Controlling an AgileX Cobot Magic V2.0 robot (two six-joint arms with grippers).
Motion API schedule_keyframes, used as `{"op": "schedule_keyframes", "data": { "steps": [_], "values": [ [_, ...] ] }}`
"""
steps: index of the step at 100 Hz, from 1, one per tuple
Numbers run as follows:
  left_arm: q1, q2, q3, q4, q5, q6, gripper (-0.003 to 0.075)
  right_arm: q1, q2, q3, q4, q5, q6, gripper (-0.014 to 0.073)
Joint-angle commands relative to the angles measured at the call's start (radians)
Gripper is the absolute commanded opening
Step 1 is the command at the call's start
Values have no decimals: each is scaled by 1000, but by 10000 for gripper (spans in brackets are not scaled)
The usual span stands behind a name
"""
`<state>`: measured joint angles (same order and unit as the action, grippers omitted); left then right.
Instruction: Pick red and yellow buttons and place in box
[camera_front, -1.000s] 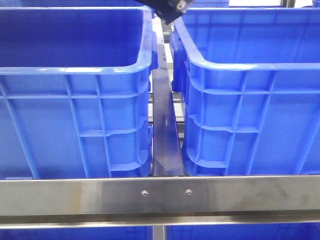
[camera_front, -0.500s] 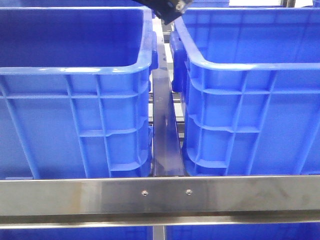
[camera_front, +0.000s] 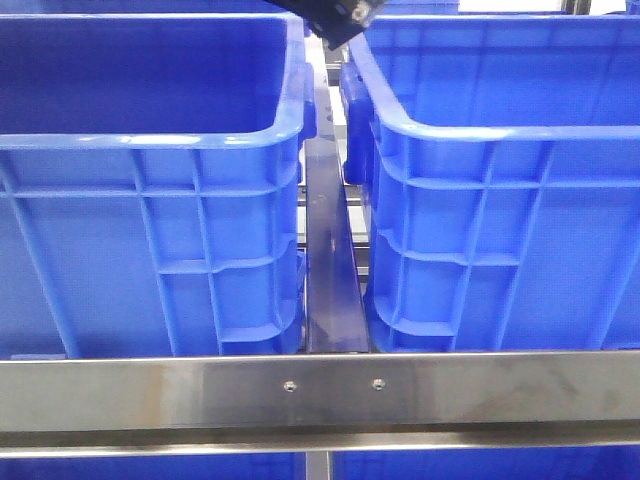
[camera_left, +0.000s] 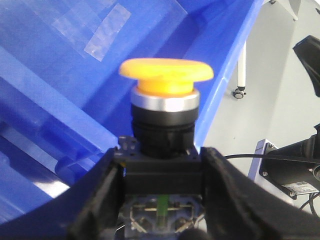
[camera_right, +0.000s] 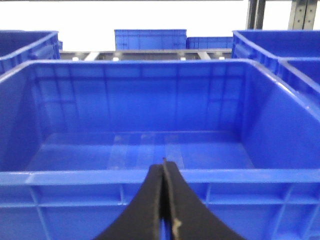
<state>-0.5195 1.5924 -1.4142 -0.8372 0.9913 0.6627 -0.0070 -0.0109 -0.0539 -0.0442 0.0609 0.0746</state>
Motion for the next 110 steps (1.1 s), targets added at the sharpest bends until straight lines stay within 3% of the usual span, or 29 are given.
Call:
{"op": "schedule_keyframes", "data": {
  "steps": [1,30,58,73,87,102,110],
  "values": [
    [-10,-36,-32,-64,-19,4,177,-3,-21,-82,1,48,-7,-68],
    [-10,-36,-32,-64,-19,4,177,-3,104,-309,1,408,-7,-68],
    [-10,-36,-32,-64,-19,4,177,-3,377,-528,2,759,-7,-67],
    [-10,-36,-32,-64,-19,4,177,-3,509,-612,28,862,-7,-39],
    [-10,-36,-32,-64,-19,4,177,-3,574,-655,78,870,-7,164],
    [-10,-36,-32,-64,-19,4,177,-3,587,-658,94,871,-7,526],
    [-10,-36,-32,-64,-19,4,177,-3,587,-658,99,871,-7,619]
  ]
}}
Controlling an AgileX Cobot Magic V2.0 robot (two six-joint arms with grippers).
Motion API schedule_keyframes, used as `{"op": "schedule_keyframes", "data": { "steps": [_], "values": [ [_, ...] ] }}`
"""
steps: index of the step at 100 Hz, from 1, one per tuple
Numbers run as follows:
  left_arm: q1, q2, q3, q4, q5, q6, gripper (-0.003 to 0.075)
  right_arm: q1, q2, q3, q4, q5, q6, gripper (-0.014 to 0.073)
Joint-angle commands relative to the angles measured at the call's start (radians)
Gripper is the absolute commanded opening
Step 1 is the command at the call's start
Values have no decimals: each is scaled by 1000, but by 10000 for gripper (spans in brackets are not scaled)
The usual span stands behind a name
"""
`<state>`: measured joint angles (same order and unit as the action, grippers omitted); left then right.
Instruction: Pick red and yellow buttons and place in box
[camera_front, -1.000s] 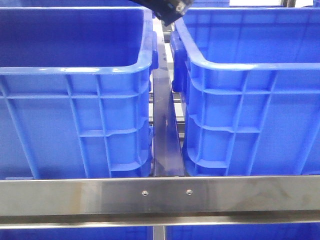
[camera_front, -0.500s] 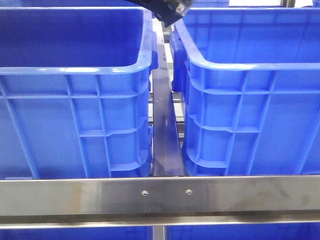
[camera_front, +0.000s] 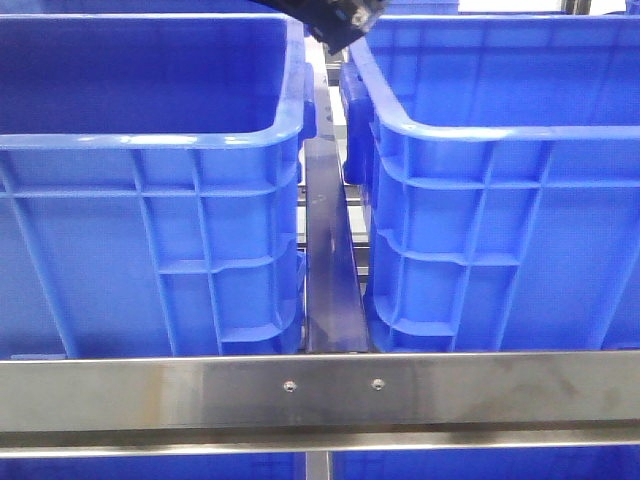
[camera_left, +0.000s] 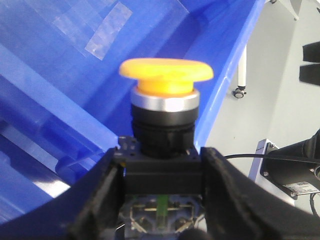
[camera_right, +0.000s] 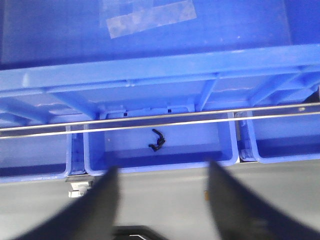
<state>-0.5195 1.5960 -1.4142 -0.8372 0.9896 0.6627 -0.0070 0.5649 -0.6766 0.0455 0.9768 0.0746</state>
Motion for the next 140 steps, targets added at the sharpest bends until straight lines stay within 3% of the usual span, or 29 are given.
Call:
{"op": "schedule_keyframes", "data": {
  "steps": [1,18,32,66,89,101,140],
  "values": [
    [-10,-39,-32,-64,-17,4,177,-3,11,-36,10,-46,-7,624],
    [-10,-39,-32,-64,-17,4,178,-3,15,-71,58,-47,-7,622],
    [-10,-39,-32,-64,-17,4,177,-2,38,-135,182,-49,-32,622],
    [-10,-39,-32,-64,-17,4,177,-2,246,-232,743,-48,-278,622],
    [-10,-39,-32,-64,-19,4,177,1,410,-258,1012,-47,-456,622],
    [-10,-39,-32,-64,-19,4,177,6,488,-286,1084,-42,-490,622],
    [-10,-39,-32,-64,-19,4,177,102,669,-436,1146,-55,-490,622]
  ]
}}
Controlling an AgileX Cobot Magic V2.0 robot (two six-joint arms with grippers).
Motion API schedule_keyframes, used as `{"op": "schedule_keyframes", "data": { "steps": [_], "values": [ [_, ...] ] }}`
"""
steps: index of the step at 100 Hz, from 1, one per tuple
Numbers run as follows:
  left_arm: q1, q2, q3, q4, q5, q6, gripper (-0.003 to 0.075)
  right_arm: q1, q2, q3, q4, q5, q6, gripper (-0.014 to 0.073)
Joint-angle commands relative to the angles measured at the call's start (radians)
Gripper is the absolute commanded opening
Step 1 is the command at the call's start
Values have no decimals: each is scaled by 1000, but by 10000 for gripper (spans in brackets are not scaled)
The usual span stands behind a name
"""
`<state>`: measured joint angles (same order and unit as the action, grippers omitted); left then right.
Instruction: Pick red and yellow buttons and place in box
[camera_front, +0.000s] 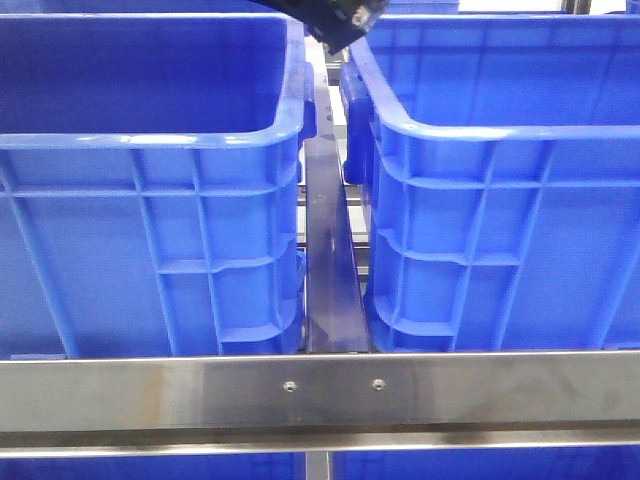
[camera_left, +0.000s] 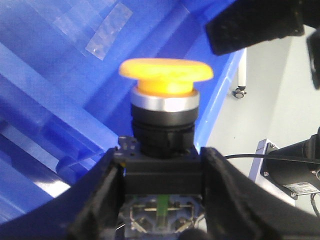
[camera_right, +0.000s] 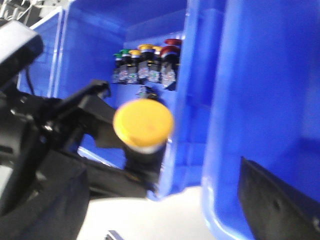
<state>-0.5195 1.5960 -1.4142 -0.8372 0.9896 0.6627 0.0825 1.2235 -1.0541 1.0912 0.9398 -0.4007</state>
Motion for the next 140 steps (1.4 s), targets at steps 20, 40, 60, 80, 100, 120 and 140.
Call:
{"op": "schedule_keyframes", "data": {
  "steps": [20,40,60,80,100,120,140],
  "values": [
    [-10,-39,-32,-64,-19,4,177,46,74,-121,131,-17,-15,622],
    [-10,-39,-32,-64,-19,4,177,126,108,-130,131,-42,-15,622],
    [-10,-39,-32,-64,-19,4,178,151,139,-130,132,-60,-15,547],
    [-10,-39,-32,-64,-18,4,221,151,144,-130,132,-65,-15,265],
    [-10,-39,-32,-64,-16,4,527,151,144,-130,132,-66,-15,178],
    [-10,-39,-32,-64,-16,4,599,150,144,-130,132,-69,-16,178],
    [-10,-39,-32,-64,34,4,599,106,144,-130,131,-106,-121,178]
  ]
}}
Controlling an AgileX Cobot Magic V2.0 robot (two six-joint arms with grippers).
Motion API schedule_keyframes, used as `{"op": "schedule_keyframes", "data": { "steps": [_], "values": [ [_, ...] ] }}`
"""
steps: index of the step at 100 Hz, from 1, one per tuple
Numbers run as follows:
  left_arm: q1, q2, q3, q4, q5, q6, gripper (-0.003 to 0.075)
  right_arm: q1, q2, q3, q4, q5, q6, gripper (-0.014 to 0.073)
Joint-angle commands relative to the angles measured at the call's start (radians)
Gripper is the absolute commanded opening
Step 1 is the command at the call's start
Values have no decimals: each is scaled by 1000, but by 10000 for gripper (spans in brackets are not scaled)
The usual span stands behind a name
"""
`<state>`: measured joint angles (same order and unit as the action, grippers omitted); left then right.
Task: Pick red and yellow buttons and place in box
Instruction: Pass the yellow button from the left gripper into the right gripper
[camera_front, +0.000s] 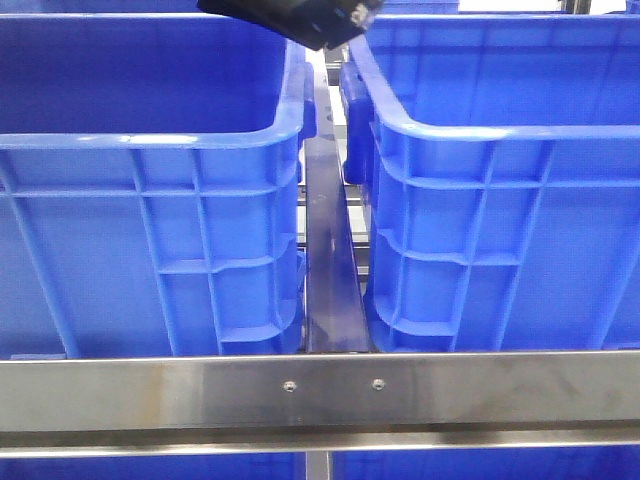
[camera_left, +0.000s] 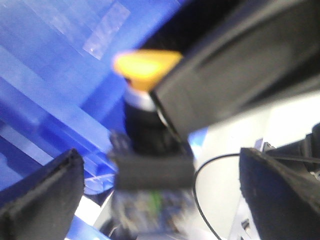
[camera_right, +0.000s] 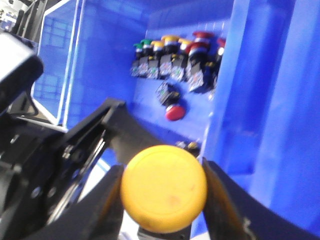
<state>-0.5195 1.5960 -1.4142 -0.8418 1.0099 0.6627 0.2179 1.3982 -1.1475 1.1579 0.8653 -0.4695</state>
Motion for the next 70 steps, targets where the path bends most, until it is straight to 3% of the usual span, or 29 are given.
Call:
{"op": "schedule_keyframes", "data": {
  "steps": [1,25,55,70],
  "values": [
    [-10,-39,-32,-59,15,4,599,-34,-31,-37,64,-34,-54,178],
    [-10,-39,-32,-57,31,4,599,-131,-31,-37,64,-144,-108,178],
    [-10,-39,-32,-57,52,4,599,-175,-29,-37,62,-397,-470,178],
    [-10,-39,-32,-57,52,4,599,-175,-29,-37,62,-519,-576,178]
  ]
}}
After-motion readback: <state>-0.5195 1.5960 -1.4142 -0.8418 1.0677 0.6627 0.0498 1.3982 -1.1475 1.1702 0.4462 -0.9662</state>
